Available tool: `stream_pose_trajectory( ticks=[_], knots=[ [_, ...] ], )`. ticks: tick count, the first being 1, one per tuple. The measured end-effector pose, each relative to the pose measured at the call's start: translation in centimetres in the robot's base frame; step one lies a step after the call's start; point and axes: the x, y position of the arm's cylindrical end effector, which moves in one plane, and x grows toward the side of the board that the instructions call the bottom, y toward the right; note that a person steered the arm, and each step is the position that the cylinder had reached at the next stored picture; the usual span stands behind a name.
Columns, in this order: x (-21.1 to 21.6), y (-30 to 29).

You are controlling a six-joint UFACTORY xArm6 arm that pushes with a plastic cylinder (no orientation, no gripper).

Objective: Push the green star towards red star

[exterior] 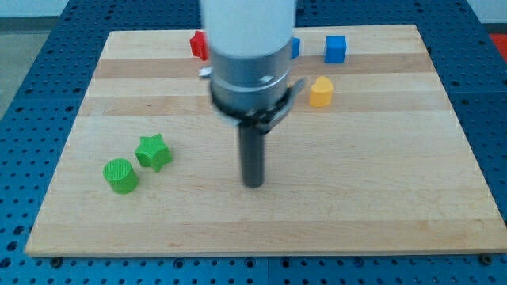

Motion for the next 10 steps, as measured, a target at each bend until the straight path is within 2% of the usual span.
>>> stream_pose_trajectory(
  ticks=[1,2,4,5,6,7,8,10],
  knots=[
    [-0.5,-6.5],
    [-3.8,-12.4],
    [-5.3,-12.9],
    [-4.6,-16.0],
    [-5.2,-16.6],
    [-6.1,-14.7],
    [-9.7,-13.8],
    [-13.5,-11.2]
  ],
)
